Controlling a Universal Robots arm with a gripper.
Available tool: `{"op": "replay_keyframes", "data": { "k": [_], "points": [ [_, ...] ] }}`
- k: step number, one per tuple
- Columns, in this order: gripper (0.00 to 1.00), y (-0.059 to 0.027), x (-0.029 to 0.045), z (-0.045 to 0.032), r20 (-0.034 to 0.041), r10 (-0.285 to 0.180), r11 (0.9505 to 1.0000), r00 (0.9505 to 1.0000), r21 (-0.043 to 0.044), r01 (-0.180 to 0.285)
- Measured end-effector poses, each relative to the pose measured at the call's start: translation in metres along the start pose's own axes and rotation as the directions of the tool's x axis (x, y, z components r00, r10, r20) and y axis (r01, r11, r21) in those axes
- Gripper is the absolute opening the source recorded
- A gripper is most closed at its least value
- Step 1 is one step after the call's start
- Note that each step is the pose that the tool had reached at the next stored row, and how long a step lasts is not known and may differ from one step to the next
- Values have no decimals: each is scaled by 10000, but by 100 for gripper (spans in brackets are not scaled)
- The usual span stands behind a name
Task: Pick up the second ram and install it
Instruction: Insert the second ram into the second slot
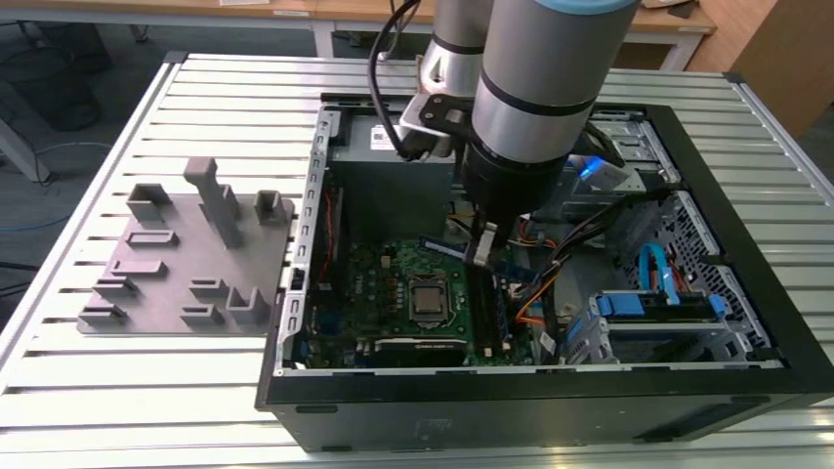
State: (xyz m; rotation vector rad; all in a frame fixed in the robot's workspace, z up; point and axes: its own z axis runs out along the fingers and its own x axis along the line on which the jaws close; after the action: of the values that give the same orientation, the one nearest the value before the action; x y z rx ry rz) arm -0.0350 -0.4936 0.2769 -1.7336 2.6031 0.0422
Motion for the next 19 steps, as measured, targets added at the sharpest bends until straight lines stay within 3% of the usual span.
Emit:
{"op": "replay_keyframes", "data": {
  "k": [9,19],
  "points": [
    [14,0,0,3,18,1135,9935,9935,29,-1135],
    [14,0,0,7,40,2246,9744,9745,56,-2246]
  ]
}}
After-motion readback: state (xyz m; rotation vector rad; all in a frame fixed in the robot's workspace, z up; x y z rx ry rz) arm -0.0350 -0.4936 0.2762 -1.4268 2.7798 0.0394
